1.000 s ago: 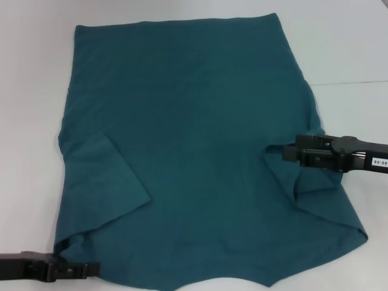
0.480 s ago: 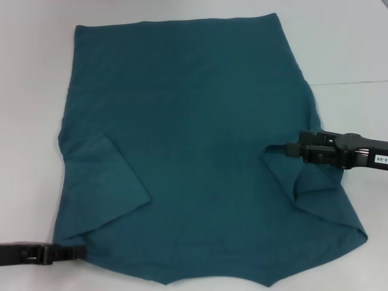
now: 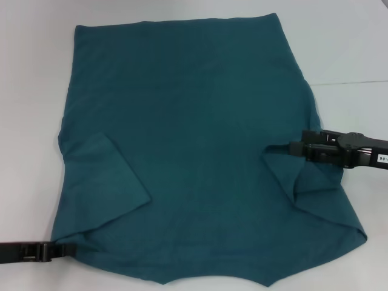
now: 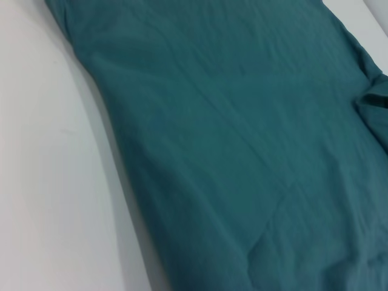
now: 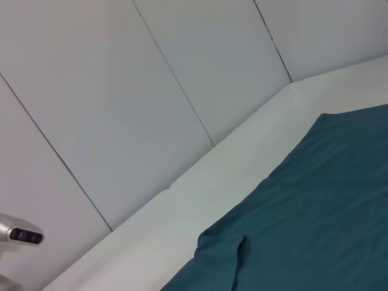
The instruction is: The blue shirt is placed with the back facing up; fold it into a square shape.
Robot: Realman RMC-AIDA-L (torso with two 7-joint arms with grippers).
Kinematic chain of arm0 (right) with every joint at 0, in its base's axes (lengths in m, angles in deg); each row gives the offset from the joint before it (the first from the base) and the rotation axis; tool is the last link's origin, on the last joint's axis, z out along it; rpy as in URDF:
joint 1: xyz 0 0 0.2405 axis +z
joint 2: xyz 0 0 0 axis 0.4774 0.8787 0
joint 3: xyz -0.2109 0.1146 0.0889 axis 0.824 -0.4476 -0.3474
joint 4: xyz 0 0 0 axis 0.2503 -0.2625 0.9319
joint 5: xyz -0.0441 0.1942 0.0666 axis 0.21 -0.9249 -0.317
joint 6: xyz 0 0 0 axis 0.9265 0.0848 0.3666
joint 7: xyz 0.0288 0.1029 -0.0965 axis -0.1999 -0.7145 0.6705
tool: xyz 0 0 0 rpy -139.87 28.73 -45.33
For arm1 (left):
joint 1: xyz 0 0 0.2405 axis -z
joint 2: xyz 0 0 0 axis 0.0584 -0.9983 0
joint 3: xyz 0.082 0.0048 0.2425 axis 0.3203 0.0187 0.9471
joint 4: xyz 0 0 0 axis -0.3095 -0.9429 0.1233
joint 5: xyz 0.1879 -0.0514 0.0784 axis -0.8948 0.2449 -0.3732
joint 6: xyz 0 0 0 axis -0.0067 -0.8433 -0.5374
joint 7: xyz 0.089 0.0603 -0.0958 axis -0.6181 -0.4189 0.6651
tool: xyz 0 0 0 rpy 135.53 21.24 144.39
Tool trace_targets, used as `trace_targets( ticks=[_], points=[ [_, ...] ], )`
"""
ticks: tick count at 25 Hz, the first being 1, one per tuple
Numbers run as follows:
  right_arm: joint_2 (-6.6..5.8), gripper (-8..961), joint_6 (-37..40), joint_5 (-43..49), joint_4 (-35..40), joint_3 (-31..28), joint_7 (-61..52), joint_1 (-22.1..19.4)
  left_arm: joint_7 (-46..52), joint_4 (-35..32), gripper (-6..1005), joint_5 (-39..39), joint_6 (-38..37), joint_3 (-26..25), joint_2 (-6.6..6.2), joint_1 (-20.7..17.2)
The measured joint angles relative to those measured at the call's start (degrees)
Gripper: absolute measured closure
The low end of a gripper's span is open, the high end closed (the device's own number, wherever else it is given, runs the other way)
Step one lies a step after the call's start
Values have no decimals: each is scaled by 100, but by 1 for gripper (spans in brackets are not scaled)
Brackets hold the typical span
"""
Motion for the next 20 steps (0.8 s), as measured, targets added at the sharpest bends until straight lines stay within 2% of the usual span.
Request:
trace_targets(
  ticks=[9,11,20],
  points=[
    [-26,31,-38,33,2,-1,-64,-74,-30,-2,988,40,-170,-30,4,-41],
    [-44,31,-50,48,2,5,-99,-84,-38,-2,988,43,-201,-51,5,-46],
    [-294,33,-285,63,19,3,-712,-339,-210,33,987,62,-423,-342,2,-98]
  ],
)
